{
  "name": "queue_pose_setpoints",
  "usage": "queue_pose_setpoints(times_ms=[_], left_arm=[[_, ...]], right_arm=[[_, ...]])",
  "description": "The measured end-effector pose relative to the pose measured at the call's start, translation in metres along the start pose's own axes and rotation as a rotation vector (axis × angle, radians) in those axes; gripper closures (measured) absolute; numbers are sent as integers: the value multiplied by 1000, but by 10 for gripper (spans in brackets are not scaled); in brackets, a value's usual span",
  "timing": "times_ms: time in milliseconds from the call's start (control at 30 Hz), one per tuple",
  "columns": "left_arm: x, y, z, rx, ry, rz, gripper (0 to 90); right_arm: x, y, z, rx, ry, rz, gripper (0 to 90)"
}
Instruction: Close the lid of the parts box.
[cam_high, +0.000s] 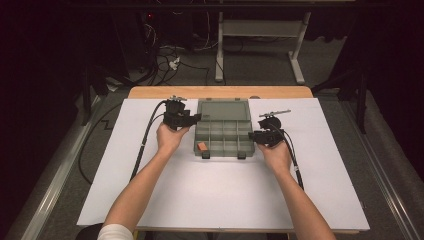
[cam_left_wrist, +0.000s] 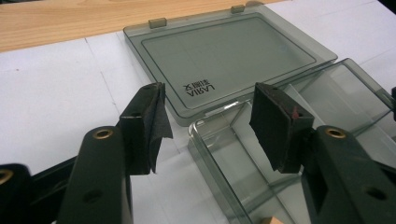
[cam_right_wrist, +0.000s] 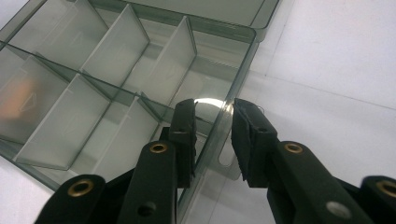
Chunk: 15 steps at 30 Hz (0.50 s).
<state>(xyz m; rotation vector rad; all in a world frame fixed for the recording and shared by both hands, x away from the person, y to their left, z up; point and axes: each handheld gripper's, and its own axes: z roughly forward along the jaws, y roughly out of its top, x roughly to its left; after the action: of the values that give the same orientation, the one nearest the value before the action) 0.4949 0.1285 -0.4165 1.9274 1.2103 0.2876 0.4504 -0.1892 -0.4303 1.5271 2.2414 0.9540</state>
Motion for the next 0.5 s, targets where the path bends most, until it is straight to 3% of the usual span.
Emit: queue_pose_setpoints(times_ms=[500], left_arm=[[8, 7, 24, 32, -10, -51, 456]], right_arm=[[0, 1, 0, 4, 1, -3, 705]])
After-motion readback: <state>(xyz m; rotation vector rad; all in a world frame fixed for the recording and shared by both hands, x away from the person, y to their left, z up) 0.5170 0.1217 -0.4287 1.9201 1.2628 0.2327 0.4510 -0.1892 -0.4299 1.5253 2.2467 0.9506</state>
